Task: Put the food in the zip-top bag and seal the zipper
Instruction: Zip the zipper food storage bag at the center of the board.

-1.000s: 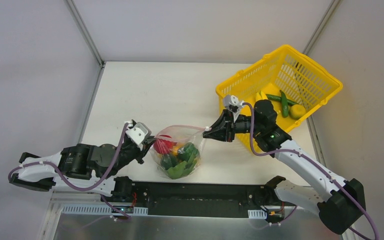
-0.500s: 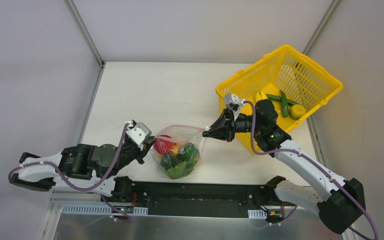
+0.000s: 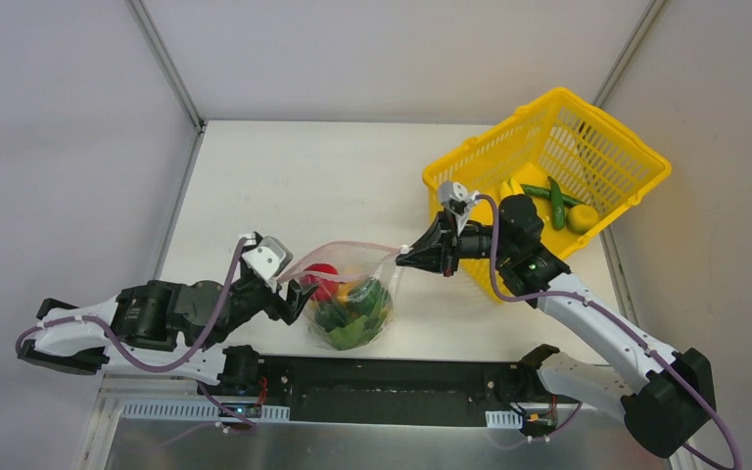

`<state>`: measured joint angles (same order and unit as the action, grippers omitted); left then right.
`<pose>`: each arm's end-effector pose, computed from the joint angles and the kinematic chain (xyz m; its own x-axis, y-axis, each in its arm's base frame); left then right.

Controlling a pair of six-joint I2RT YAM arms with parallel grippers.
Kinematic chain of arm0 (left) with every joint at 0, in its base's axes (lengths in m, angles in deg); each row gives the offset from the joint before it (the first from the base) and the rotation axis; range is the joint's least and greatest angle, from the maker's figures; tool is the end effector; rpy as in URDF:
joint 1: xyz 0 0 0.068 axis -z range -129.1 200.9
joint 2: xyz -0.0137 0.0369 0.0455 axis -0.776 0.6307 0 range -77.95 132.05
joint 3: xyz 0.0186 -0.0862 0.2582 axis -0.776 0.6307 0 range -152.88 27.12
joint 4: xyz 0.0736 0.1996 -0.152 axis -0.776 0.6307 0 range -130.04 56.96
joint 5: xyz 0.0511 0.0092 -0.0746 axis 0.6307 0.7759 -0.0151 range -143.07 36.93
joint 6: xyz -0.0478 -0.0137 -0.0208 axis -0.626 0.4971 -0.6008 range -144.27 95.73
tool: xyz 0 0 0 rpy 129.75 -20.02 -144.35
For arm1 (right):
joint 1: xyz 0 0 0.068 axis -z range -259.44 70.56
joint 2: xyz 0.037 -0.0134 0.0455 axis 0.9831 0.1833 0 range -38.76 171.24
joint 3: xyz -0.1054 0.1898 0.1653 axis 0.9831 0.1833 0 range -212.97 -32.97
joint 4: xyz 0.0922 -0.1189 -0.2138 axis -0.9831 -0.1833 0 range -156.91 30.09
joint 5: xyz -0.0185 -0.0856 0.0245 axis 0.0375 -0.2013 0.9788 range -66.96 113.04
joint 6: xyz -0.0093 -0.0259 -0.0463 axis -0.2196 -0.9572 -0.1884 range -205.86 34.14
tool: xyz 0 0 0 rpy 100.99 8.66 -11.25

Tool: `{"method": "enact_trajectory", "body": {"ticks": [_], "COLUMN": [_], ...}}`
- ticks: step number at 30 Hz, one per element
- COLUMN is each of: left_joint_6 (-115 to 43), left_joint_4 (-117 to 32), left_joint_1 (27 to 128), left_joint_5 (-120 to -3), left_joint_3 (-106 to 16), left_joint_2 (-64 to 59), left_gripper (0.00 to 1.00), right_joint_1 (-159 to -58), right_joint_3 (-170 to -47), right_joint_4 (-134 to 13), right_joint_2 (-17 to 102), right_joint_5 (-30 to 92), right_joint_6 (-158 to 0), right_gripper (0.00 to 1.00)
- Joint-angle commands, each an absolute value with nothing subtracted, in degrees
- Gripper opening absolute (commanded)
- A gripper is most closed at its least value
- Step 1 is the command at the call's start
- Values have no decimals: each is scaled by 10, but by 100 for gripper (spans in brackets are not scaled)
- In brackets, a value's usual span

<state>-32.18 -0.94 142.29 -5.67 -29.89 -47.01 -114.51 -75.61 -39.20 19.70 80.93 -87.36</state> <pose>0.0242 -0.0834 0.3887 -0.0900 0.1268 -0.9878 0.6883 0.7248 0.0304 0.1680 0.1548 0.3375 0.0959 0.0504 -0.9941 -0.9940 -0.0486 -0.0983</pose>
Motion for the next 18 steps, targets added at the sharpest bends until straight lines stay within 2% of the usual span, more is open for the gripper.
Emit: {"method": "enact_trajectory", "body": {"ticks": [1,4,8,13,18], "left_joint_6": [-332,-321,-273,-236,-275], "left_joint_4": [-7,8,25,28,11], "left_joint_1": [1419,1419,1418,1379,1271], "left_joint_5": [-70,-90,-119,-224,-378], "left_joint_3": [-360,-413,-505,-595,-593], "left_joint_2": [-467,-430,-339,-233,-196], "left_gripper": [77,90,98,99,99], "right_joint_1": [-1144,-1144,-1150,-1167,-1176], "right_joint_3": [-781,-785,-789,-795,-790], "right_joint_4": [-393,-399,-397,-392,-392], "right_joint_2": [193,192,190,190,171], "right_joint_5": [792,788,788,790,782], "right_joint_6": [-872,-864,-859,-859,-847], "right_gripper": [0,0,0,0,0]}}
